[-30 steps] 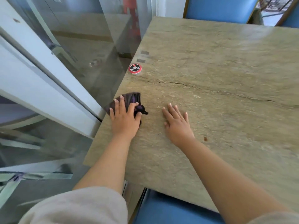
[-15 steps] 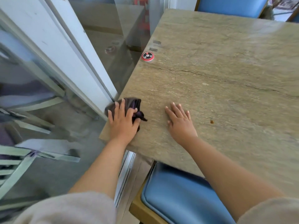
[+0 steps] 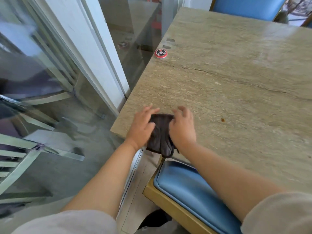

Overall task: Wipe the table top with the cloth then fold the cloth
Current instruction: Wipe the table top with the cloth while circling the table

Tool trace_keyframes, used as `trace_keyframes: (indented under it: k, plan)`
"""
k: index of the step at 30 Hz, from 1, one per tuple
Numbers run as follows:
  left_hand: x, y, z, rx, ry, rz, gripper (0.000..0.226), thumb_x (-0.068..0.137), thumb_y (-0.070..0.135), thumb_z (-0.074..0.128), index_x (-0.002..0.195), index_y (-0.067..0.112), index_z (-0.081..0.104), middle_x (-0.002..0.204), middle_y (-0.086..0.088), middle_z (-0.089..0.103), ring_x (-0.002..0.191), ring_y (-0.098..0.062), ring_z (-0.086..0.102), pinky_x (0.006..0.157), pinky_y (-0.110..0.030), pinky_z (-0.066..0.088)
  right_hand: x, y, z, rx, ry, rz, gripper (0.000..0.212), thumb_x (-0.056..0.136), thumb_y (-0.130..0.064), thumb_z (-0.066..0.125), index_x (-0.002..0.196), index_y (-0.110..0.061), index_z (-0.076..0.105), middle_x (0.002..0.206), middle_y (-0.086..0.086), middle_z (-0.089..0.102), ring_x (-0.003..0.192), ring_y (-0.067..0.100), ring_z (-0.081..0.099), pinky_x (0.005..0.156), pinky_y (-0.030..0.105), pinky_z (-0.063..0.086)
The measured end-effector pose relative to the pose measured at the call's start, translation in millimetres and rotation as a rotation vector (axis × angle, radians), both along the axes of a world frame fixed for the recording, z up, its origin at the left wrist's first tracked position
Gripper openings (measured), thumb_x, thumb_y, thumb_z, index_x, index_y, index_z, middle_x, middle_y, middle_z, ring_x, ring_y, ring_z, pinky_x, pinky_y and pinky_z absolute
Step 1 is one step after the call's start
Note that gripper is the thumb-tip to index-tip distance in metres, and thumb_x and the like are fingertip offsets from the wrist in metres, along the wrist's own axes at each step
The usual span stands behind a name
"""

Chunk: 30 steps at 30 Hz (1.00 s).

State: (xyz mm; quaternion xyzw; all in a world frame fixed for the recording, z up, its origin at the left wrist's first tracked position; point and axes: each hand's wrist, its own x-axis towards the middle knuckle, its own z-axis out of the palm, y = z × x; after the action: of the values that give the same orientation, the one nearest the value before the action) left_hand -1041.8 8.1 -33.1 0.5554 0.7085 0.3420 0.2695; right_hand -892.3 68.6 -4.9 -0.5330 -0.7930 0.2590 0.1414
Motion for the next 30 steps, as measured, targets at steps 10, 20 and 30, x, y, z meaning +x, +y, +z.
trace_keyframes:
  k: [10, 20, 30]
  plan:
    - [13.9, 21.1, -12.9, -0.308, 0.352, 0.028, 0.055, 0.103, 0.035, 0.015, 0.155, 0.024, 0.001, 0.162, 0.004, -0.014, 0.146, -0.017, -0.024, 0.115, -0.041, -0.020, 59.8, 65.8, -35.5, 0.055, -0.340, 0.197, 0.062, 0.095, -0.061, 0.027, 0.150, -0.042, 0.008, 0.161, -0.008, -0.002, 0.147, 0.013, -0.008, 0.119, 0.043, -0.006]
    - [46.3, 50.5, -4.1, -0.171, 0.315, 0.190, 0.057, 0.100, 0.043, 0.011, 0.144, 0.028, 0.044, 0.161, 0.001, 0.020, 0.150, -0.021, -0.001, 0.115, -0.050, -0.017, 61.0, -5.2, -41.5, 0.203, -0.375, 0.809, 0.069, 0.088, -0.064, 0.024, 0.150, -0.035, 0.017, 0.161, 0.001, 0.008, 0.144, 0.023, -0.011, 0.116, 0.055, -0.005]
    - [109.9, 95.1, -15.0, -0.279, 0.590, -0.198, 0.054, 0.099, 0.051, 0.004, 0.152, 0.041, 0.011, 0.162, 0.015, -0.009, 0.147, -0.013, -0.018, 0.115, -0.058, -0.014, 208.1, 85.2, -36.0, -0.097, -0.439, -0.421, 0.064, 0.089, -0.070, 0.023, 0.147, -0.050, 0.005, 0.161, -0.007, -0.006, 0.145, 0.027, -0.017, 0.113, 0.062, -0.008]
